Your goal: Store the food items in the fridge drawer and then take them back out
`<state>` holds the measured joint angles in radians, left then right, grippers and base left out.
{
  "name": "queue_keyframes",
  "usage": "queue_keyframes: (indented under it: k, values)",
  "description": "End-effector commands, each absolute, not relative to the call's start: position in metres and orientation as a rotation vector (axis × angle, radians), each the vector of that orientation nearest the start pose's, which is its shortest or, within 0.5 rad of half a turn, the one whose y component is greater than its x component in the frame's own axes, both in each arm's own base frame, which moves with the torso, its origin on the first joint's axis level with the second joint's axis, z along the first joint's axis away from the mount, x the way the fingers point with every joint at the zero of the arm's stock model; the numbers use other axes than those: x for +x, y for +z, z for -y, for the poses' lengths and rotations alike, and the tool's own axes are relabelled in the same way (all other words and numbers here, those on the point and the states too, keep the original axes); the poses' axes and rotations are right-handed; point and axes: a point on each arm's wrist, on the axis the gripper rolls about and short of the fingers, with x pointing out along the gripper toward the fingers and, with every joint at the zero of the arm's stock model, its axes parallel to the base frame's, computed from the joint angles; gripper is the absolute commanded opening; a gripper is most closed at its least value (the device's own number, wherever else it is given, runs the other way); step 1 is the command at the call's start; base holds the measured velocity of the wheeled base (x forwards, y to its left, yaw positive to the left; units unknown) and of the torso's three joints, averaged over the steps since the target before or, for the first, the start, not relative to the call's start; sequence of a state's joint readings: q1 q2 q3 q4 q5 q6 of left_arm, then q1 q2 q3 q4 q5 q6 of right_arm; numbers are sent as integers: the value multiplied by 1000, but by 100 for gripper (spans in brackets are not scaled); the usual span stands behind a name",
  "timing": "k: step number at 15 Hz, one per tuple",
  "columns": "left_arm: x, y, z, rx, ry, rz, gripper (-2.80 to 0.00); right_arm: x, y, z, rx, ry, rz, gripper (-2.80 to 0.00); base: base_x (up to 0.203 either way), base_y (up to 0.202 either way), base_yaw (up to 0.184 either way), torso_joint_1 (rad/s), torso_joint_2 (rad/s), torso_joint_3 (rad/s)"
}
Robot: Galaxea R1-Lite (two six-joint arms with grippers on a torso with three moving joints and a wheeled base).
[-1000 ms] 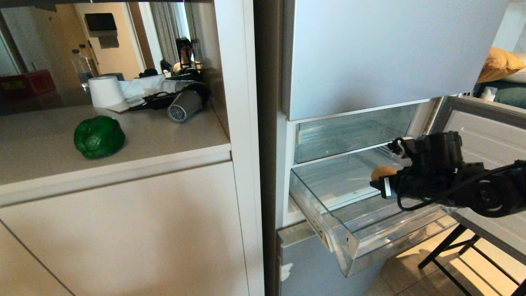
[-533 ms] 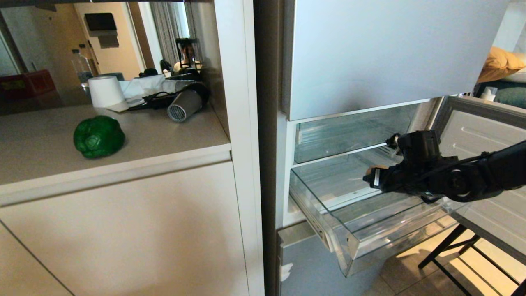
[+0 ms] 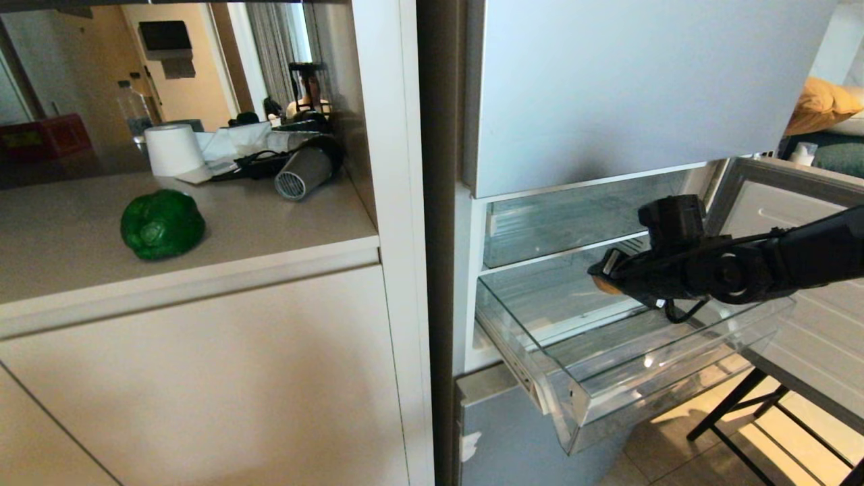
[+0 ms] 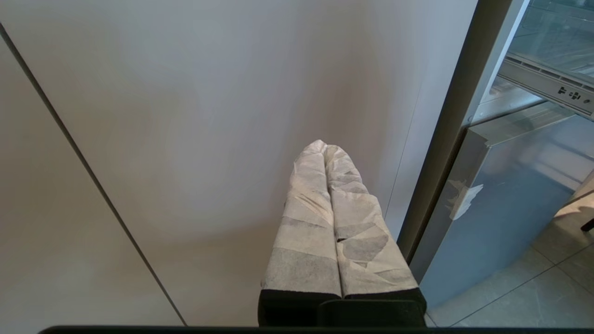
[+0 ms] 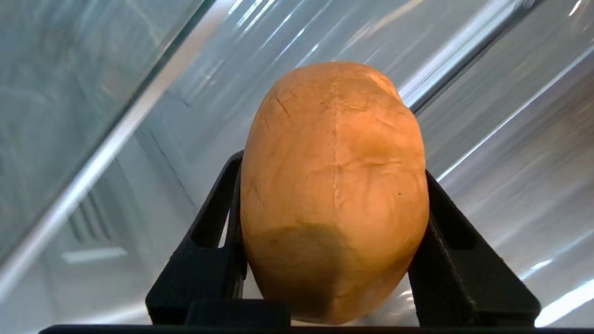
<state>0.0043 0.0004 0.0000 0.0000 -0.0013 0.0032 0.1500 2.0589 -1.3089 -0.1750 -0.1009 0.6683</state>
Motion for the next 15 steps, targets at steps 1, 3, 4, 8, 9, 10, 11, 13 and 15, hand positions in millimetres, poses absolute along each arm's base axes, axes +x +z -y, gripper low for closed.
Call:
queue_keyframes:
  k: [1,3,4,8,9,10,11,13,15]
  values:
    - [-23,75,0,3,3,0,-280,409,144,-60,639,-165,-564,-280,0,0,0,0,0,0]
    - [-23,75,0,3,3,0,-280,417,146,-61,721,-208,-592,-280,0,0,0,0,0,0]
    - [-23,75,0,3,3,0,-280,419,147,-61,768,-233,-603,-280,0,0,0,0,0,0]
    - [-23,75,0,3,3,0,-280,426,135,-57,866,-309,-640,-280,0,0,0,0,0,0]
    - [-23,75,0,3,3,0,-280,427,130,-57,882,-326,-652,-280,0,0,0,0,0,0]
    - [-23,75,0,3,3,0,-280,430,122,-56,896,-347,-665,-280,0,0,0,0,0,0]
    - [-23,75,0,3,3,0,-280,433,114,-55,904,-366,-681,-280,0,0,0,0,0,0]
    - [-23,75,0,3,3,0,-280,437,98,-55,903,-391,-712,-280,0,0,0,0,0,0]
    - [-23,75,0,3,3,0,-280,439,88,-55,909,-408,-730,-280,0,0,0,0,0,0]
